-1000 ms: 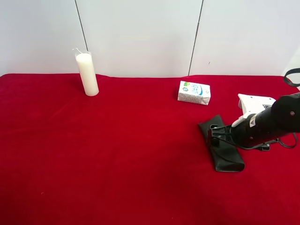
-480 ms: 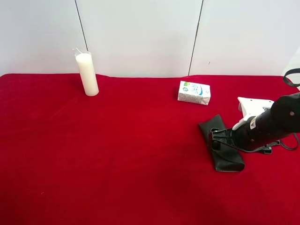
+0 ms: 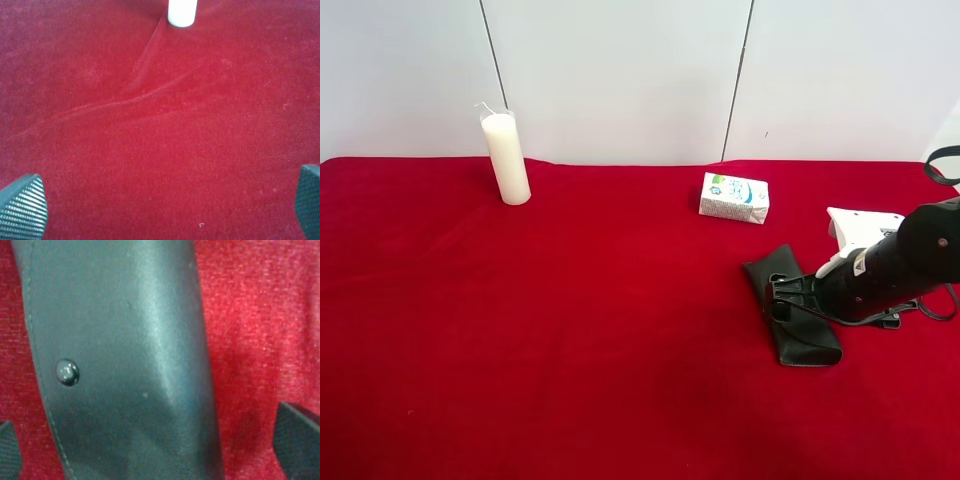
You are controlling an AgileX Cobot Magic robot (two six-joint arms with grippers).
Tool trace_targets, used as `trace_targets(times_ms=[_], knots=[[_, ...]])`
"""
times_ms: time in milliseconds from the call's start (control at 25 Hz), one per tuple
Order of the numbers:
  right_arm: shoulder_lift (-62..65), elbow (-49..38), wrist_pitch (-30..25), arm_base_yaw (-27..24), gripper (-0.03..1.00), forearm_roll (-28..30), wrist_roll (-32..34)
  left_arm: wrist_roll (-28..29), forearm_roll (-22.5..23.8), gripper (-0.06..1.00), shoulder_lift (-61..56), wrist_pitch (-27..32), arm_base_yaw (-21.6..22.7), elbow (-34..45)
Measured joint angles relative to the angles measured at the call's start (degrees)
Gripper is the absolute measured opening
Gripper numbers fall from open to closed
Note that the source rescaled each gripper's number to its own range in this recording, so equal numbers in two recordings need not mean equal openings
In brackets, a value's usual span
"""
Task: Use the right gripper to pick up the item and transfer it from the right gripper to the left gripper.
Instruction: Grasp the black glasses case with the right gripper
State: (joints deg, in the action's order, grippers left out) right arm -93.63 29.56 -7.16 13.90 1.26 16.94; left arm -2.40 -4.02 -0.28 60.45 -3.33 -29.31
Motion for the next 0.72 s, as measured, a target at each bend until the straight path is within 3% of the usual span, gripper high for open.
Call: trace_targets(times_ms=[720], knots=[[0.0, 0.0, -0.1, 0.0, 1.00, 0.0, -0.2, 0.0, 0.0, 1.00, 0.0, 0.0, 0.0, 0.0]])
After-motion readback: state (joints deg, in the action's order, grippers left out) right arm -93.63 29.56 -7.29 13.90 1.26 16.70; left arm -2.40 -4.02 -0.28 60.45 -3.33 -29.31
